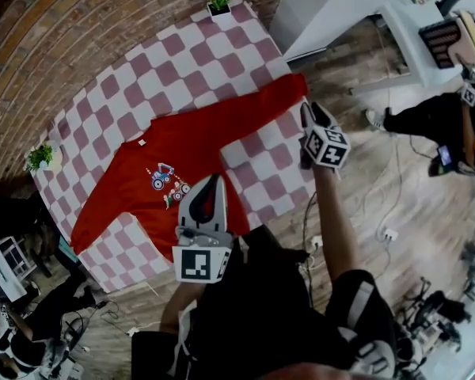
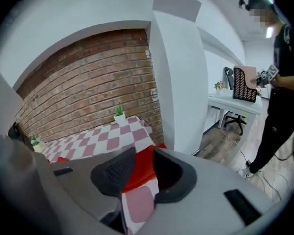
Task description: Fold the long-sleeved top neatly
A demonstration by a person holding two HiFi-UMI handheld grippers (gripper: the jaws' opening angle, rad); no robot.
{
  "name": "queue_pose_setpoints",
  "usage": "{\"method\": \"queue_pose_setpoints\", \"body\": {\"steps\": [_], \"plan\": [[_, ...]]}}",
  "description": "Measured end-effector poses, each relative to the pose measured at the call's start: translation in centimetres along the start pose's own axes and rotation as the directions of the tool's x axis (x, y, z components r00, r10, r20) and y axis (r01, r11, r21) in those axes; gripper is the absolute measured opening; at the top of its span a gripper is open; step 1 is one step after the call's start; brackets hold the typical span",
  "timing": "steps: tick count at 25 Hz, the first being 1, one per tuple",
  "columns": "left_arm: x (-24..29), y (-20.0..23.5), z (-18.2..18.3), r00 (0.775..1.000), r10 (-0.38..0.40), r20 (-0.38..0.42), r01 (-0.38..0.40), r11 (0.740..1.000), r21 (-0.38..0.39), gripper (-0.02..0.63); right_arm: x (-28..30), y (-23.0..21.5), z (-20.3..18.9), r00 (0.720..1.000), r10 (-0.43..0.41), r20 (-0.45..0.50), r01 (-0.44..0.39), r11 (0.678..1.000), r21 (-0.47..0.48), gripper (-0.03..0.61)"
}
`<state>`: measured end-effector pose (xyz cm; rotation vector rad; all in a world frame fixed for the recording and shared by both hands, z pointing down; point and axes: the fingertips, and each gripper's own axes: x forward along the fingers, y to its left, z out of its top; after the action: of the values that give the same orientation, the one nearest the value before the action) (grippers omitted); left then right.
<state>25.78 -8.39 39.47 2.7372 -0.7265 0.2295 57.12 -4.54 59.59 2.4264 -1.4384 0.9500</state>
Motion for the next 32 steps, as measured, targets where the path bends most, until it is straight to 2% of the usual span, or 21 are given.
{"method": "queue_pose_setpoints", "body": {"steps": [8,18,32], "plan": [[2.4,0.0,-1.0,1.0,-0.011,-0.015,0.011,1.0,-0.021,0.006,4.0,-3.0,-1.7,0.998,-0.024,-0.059,0.026,0.999,0.024,0.104],[4.9,0.2,-2.2,0.999,-0.027,-0.03,0.026,0.999,-0.026,0.006,7.3,-4.5,-3.4,0.993,-0.033,-0.115,0.039,0.998,0.05,0.107],[9.5,-0.7,-4.5,0.996,-0.069,-0.056,0.069,0.998,-0.016,0.006,10.4,-5.4,-5.4,0.983,0.008,-0.183,0.007,0.996,0.084,0.147]]}}
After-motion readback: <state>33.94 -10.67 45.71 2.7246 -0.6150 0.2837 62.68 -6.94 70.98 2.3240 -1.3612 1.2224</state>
